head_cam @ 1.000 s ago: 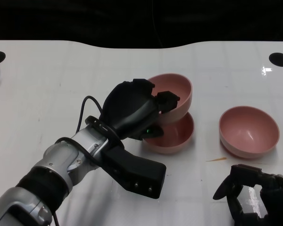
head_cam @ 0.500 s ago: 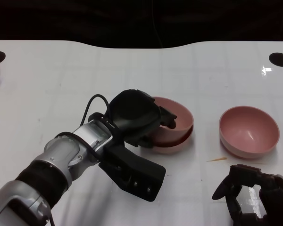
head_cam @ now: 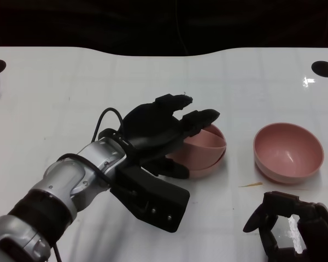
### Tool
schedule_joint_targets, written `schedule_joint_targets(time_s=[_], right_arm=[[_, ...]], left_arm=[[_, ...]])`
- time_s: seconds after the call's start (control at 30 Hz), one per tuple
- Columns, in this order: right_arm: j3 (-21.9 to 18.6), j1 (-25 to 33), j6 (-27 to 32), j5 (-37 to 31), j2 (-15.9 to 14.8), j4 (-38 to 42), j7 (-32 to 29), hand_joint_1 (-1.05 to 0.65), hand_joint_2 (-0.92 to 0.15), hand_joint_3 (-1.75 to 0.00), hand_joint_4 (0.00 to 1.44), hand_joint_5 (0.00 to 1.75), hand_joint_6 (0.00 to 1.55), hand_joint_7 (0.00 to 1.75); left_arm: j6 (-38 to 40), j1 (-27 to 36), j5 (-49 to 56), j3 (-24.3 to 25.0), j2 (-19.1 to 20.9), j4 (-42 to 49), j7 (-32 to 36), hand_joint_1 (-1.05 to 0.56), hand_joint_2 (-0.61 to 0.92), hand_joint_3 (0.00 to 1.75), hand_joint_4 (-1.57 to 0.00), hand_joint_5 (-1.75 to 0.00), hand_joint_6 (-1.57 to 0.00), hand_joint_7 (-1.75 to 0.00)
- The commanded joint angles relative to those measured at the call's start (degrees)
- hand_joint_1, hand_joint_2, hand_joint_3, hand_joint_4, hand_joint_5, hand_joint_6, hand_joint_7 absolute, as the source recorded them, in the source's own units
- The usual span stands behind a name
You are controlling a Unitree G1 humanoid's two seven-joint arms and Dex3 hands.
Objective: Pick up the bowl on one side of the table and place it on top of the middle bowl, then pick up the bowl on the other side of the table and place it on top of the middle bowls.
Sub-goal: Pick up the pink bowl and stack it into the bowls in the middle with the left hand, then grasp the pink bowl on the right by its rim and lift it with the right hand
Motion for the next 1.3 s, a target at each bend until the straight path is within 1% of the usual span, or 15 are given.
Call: schedule_joint_targets(time_s=[0.03,0.3,0.43,0.53,0.67,0.7,0.77,0.87,0.93,0.97,1.0,1.03,1.07,1.17,1.3], right_arm=[[-0.5,0.0,0.1,0.3,-0.4,-0.7,-0.6,0.08,-0.15,-1.58,0.86,1.59,0.91,1.17],[-0.5,0.1,0.2,-0.3,-0.5,-0.9,-1.0,0.08,-0.14,-1.58,0.86,1.58,0.91,1.17],[-0.6,0.1,0.7,0.1,-0.5,-0.9,-0.8,0.05,-0.15,-1.58,0.85,1.59,0.9,1.18],[-0.5,0.1,0.7,0.2,-0.6,-0.9,-0.8,0.05,-0.15,-1.58,0.85,1.59,0.9,1.18],[-0.5,0.0,0.6,0.2,-0.6,-0.9,-0.8,0.06,-0.14,-1.59,0.85,1.59,0.9,1.18],[-0.4,-0.1,0.6,0.4,-0.5,-0.8,-0.7,0.06,-0.14,-1.59,0.85,1.59,0.9,1.18],[-0.4,-0.2,0.6,0.6,-0.5,-0.8,-0.7,0.07,-0.14,-1.59,0.85,1.59,0.9,1.18],[-0.4,-0.2,0.5,0.6,-0.4,-0.8,-0.8,0.08,-0.14,-1.59,0.85,1.59,0.9,1.18],[-0.4,-0.2,0.5,0.6,-0.4,-0.8,-0.7,0.08,-0.14,-1.59,0.85,1.59,0.91,1.18],[-0.4,-0.3,0.3,0.7,-0.4,-0.6,-0.8,0.08,-0.14,-1.59,0.85,1.59,0.91,1.18],[-0.3,-0.4,0.2,0.8,-0.4,-0.5,-0.7,0.08,-0.14,-1.58,0.85,1.59,0.9,1.18],[-0.3,-0.5,0.2,0.9,-0.4,-0.4,-0.7,0.08,-0.15,-1.58,0.85,1.59,0.9,1.18],[-0.3,-0.5,0.1,0.9,-0.4,-0.3,-0.7,0.08,-0.15,-1.58,0.85,1.59,0.9,1.18],[-0.4,-0.4,0.4,0.6,-0.4,-0.5,-0.9,0.08,-0.15,-1.58,0.85,1.59,0.9,1.19],[-0.3,-0.6,0.1,1.1,-0.4,-0.1,-0.7,0.09,-0.14,-1.59,0.85,1.59,0.9,1.19]], left_arm=[[0.2,2.1,-2.3,2.0,2.2,-3.2,-2.7,-0.94,0.92,0.59,0.0,-0.02,-0.02,0.0],[0.7,4.6,-3.9,3.7,3.7,-7.4,-5.0,-0.93,0.92,0.57,0.0,-0.01,-0.02,0.0],[-4.3,15.6,-10.0,11.2,8.9,-17.3,-1.1,-0.86,0.92,0.45,-0.04,-0.04,-0.06,-0.02],[-6.6,19.5,-11.6,13.8,10.1,-20.2,-0.3,-0.82,0.92,0.42,-0.05,-0.05,-0.08,-0.03],[-7.2,20.6,-11.9,14.9,10.0,-21.1,-0.8,-0.8,0.92,0.41,-0.05,-0.06,-0.08,-0.03],[-9.5,22.7,-12.8,16.3,10.3,-21.3,1.8,-0.8,0.92,0.41,-0.05,-0.06,-0.08,-0.03],[-13.4,25.8,-14.2,18.6,10.5,-21.1,5.8,-0.73,0.92,0.36,-0.14,-0.12,-0.16,-0.07],[-17.2,27.3,-14.9,20.2,10.0,-19.4,8.7,-0.68,0.92,0.33,-0.22,-0.18,-0.23,-0.1],[-18.2,27.4,-14.7,20.6,9.8,-18.7,9.2,-0.67,0.92,0.32,-0.23,-0.2,-0.24,-0.1],[-20.8,28.8,-16.1,21.6,9.1,-17.1,11.3,-0.67,0.92,0.32,-0.23,-0.21,-0.24,-0.1],[-23.2,29.9,-17.3,22.6,8.5,-15.7,13.1,-0.6,0.92,0.31,-0.25,-0.47,-0.33,-0.16],[-25.0,30.7,-18.1,23.3,8.0,-14.5,14.4,-0.57,0.92,0.31,-0.23,-0.69,-0.36,-0.21],[-26.3,31.0,-18.5,23.8,7.7,-13.7,15.1,-0.54,0.92,0.3,-0.2,-0.84,-0.38,-0.25],[-30.8,31.8,-21.7,25.0,5.9,-10.7,15.6,-0.45,0.92,0.23,-0.28,-1.02,-0.46,-0.35],[-33.9,33.2,-28.7,26.0,3.3,-8.1,12.6,-0.35,0.92,0.19,-0.41,-1.12,-0.59,-0.49]])
